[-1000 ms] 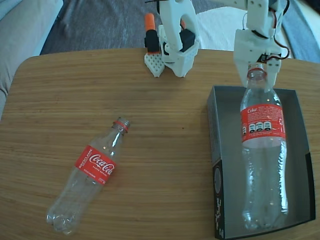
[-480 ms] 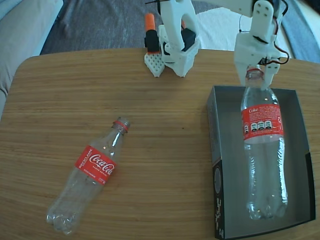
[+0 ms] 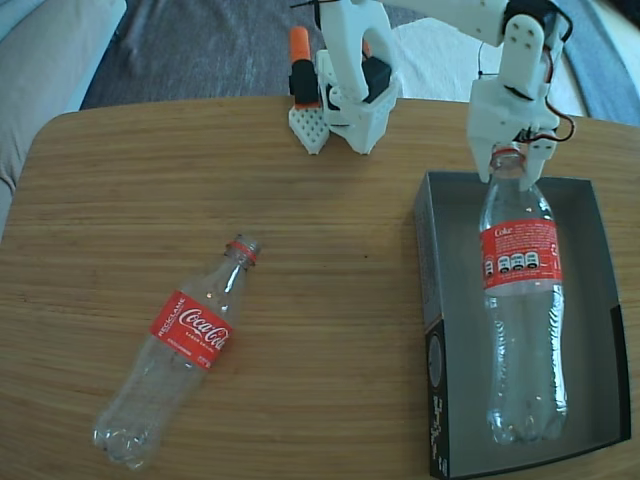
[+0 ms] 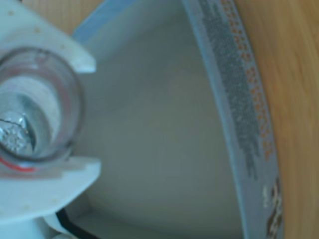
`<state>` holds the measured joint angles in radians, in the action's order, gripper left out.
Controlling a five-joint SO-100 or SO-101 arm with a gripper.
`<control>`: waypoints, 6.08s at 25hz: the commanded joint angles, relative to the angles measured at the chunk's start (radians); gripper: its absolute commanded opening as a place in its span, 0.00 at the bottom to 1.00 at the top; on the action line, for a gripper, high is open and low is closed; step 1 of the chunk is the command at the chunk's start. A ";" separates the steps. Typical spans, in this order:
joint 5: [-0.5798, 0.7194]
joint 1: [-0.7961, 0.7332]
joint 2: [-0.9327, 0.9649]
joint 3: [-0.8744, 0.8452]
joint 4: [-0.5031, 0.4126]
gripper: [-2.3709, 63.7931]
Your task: Grasp the bottles and put them in the box.
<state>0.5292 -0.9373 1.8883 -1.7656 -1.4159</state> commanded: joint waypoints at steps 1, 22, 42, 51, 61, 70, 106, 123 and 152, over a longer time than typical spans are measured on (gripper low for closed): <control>0.003 0.000 0.021 -0.017 0.008 0.03; 0.083 0.104 -0.109 -0.097 0.196 0.03; 0.091 0.130 -0.058 -0.084 0.198 0.39; 0.101 0.155 -0.018 -0.078 0.173 0.54; 0.100 0.370 -0.028 0.173 0.100 0.54; 0.101 0.597 -0.029 0.407 -0.075 0.54; 1.068 1.279 0.112 -0.066 -0.112 0.54; 1.157 1.542 -0.066 -0.080 0.094 0.54; 0.971 1.433 -0.273 0.015 0.232 0.54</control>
<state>1.5033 0.5047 1.6153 -1.8116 -1.1812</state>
